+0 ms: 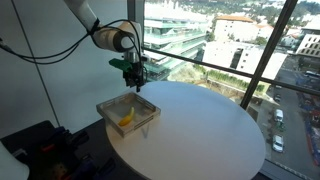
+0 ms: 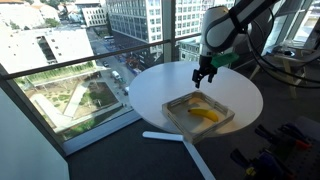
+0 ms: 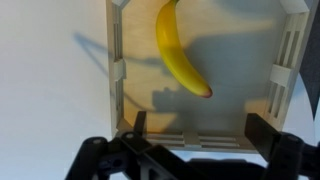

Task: Put the banana plush toy on the tray

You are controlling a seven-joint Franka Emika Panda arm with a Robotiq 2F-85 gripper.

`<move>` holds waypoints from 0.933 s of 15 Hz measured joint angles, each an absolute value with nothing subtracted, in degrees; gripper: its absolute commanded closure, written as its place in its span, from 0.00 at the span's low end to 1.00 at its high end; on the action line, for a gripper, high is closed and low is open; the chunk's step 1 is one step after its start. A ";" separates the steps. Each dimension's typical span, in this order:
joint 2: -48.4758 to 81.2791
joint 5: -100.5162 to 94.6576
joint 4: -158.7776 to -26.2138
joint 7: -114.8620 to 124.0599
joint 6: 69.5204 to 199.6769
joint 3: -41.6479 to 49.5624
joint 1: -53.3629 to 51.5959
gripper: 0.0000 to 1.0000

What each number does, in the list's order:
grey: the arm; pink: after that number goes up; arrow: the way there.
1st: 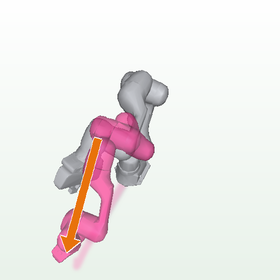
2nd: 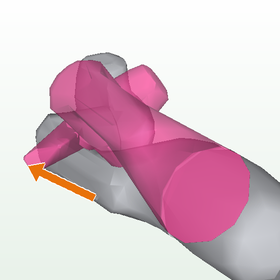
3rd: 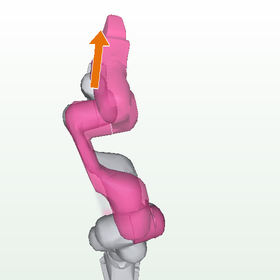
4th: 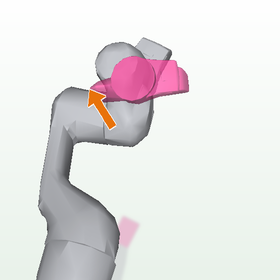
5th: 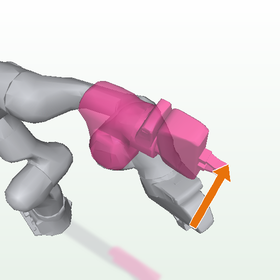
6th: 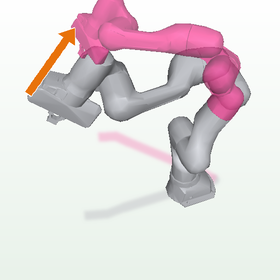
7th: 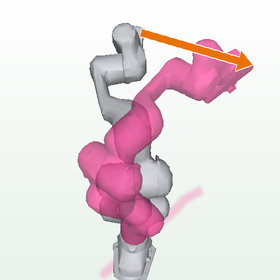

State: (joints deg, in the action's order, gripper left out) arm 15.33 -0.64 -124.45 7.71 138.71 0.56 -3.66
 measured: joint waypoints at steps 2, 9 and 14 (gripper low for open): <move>13.95 -0.65 -125.54 7.71 138.67 0.56 -3.66 0.00; 8.61 -0.65 -129.76 7.71 136.58 0.56 -3.63 0.00; 4.54 -0.65 -132.87 7.71 134.74 0.51 -3.63 0.00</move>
State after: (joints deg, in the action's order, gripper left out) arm 4.54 -0.65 -132.87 7.71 134.74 0.51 -3.63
